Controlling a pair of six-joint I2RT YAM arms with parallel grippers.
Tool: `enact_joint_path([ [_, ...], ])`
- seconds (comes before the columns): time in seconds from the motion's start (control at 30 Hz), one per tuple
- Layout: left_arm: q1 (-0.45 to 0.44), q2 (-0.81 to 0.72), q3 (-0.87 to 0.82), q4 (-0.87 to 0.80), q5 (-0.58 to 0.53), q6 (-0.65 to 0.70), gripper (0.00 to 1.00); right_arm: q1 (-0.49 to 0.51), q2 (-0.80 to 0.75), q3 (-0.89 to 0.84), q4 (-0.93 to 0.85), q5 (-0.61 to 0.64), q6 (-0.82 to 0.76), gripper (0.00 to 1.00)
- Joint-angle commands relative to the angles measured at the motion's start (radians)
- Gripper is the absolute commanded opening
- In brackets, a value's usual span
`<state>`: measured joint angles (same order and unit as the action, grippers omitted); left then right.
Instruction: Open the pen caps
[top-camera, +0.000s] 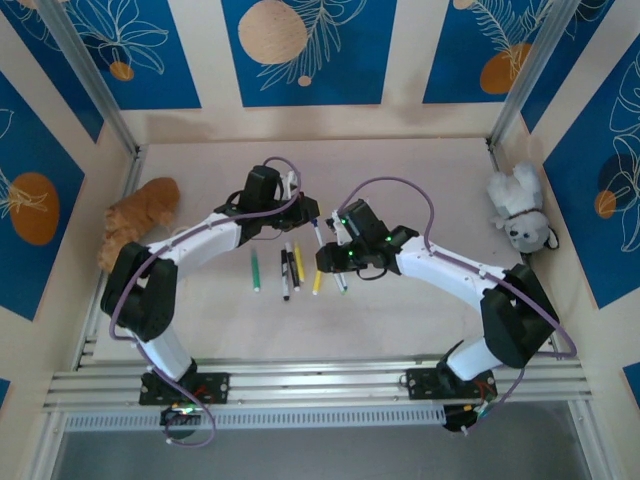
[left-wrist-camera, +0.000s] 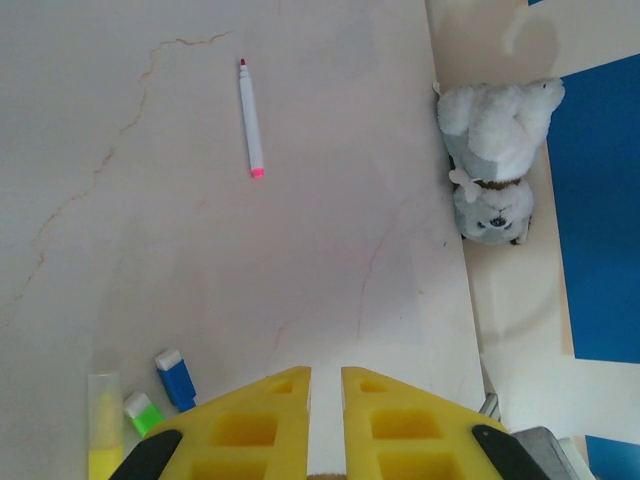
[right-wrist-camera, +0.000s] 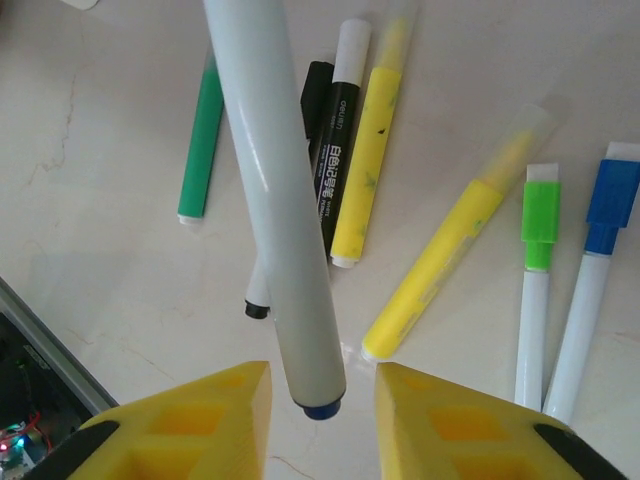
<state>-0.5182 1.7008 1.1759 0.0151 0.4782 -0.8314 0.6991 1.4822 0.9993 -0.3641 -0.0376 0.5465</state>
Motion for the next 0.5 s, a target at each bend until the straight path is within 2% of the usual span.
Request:
enact_joint_path([
  [0.0,-0.002,0.023,0.037,-0.001,0.016,0.014,0.0,-0.017,0.008,0.039,-0.015,-0.015,-0.002,0.39],
  [0.47,-0.019,0.033,0.044,-0.01,0.039,0.023,0.0,-0.055,0.077,0.117,0.01,-0.061,-0.031,0.34],
])
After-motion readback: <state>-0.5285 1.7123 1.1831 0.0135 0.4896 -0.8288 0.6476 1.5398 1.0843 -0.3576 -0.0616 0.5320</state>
